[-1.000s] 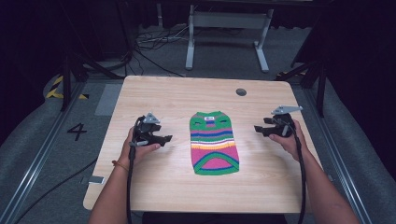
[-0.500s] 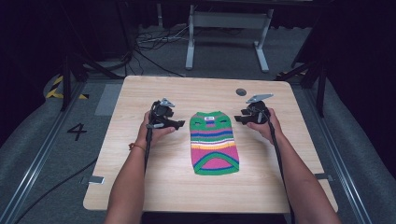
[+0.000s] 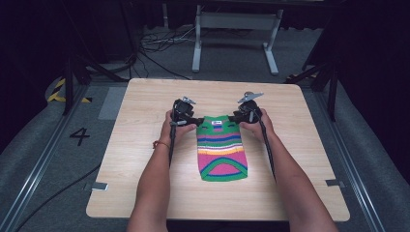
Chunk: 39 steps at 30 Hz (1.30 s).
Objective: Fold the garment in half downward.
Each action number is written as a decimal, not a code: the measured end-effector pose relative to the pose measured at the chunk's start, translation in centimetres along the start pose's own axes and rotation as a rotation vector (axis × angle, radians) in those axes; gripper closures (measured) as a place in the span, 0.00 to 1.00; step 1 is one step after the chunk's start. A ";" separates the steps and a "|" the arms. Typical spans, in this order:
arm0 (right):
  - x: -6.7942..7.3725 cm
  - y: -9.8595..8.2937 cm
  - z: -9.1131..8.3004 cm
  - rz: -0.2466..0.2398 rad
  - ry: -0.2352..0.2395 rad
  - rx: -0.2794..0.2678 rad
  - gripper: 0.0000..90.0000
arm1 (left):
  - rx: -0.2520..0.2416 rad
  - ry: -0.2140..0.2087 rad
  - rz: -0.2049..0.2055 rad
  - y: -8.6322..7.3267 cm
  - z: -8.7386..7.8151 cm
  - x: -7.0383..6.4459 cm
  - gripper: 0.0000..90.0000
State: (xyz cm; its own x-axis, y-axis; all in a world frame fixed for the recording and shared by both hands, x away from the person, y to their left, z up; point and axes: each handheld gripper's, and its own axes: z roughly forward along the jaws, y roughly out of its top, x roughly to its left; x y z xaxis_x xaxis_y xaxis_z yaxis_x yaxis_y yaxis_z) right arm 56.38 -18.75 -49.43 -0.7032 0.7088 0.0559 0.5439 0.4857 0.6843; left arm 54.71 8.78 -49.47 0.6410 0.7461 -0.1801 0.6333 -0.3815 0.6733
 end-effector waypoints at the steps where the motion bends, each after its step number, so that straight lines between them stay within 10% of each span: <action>1: -0.1 0.1 0.2 0.006 -0.005 0.005 0.66 | 0.006 0.004 -0.006 0.1 0.3 -0.1 0.44; 9: -0.2 0.0 0.9 0.087 -0.014 -0.003 0.71 | 0.017 0.007 -0.021 0.4 1.9 -1.2 0.46; 14: 0.2 0.1 0.6 0.029 0.007 0.032 0.90 | 0.003 -0.024 -0.034 0.4 2.2 -1.3 0.66; 22: 0.7 0.0 0.3 0.034 -0.020 0.035 0.96 | 0.014 -0.046 0.032 0.7 2.5 -1.9 0.89; 39: 1.1 -0.6 -5.1 -0.004 0.034 -0.152 0.96 | -0.180 -0.060 0.179 1.7 -1.4 -4.9 0.90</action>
State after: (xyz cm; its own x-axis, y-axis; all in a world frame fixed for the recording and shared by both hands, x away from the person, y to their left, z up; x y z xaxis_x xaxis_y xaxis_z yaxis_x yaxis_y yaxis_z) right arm 52.92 -20.82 -46.10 -0.7214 0.6884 0.0756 0.4674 0.4034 0.7867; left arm 52.07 5.27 -46.45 0.7639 0.6397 -0.0845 0.4233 -0.3979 0.8139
